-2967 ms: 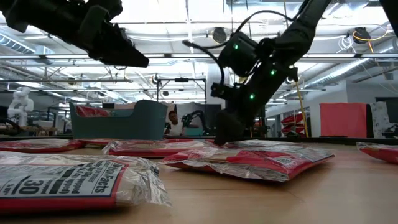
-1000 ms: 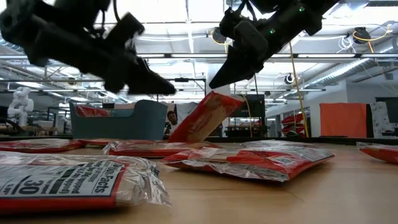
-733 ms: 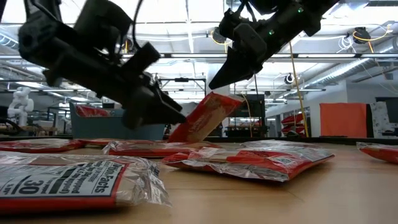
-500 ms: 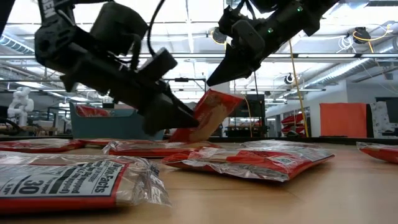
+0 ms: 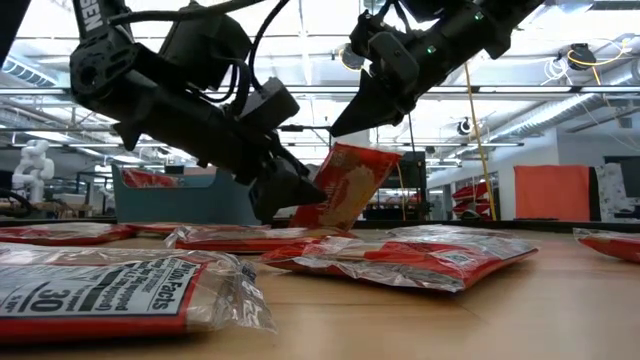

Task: Sort popcorn bags into baskets
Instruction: Put the red popcorn bag into the blue bin

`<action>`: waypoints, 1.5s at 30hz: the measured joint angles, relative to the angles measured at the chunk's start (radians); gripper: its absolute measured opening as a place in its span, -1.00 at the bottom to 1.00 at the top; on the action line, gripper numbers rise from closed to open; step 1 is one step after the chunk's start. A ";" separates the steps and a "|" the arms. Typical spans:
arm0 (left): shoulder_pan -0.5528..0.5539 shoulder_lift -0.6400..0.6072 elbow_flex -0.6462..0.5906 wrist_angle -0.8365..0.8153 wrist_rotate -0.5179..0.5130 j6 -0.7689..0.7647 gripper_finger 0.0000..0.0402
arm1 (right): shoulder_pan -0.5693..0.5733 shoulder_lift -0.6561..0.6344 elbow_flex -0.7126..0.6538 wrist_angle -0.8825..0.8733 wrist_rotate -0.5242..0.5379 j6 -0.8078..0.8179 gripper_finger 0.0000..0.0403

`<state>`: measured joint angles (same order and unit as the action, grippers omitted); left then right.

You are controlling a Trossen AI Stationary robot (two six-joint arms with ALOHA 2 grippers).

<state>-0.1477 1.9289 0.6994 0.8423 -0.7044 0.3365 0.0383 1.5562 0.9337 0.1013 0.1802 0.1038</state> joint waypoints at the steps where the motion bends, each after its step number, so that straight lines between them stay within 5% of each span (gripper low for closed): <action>1: 0.012 0.000 0.000 0.000 0.010 -0.006 0.52 | 0.000 0.000 0.000 0.000 0.000 0.002 -1.00; 11: 0.123 0.000 0.000 -0.001 0.280 -0.004 0.05 | 0.000 0.000 0.000 0.011 0.000 0.015 -1.00; 19: 0.125 0.000 0.011 -0.002 0.325 0.055 -0.25 | 0.015 0.000 0.000 -0.039 0.013 0.015 -0.98; 24: 0.122 0.000 0.012 -0.025 0.333 0.023 -0.31 | 0.097 0.000 -0.023 -0.142 0.148 0.033 -0.76; 35: 0.085 0.000 0.012 -0.028 0.311 -0.035 -0.31 | 0.209 0.026 -0.201 0.026 0.295 -0.048 -0.08; 45: 0.080 -0.001 0.012 -0.053 0.311 -0.062 -0.31 | 0.136 0.187 -0.207 0.212 0.253 -0.095 -0.08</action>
<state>-0.0673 1.9278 0.7113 0.7894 -0.3939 0.2744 0.1740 1.7428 0.7266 0.3135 0.4330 0.0085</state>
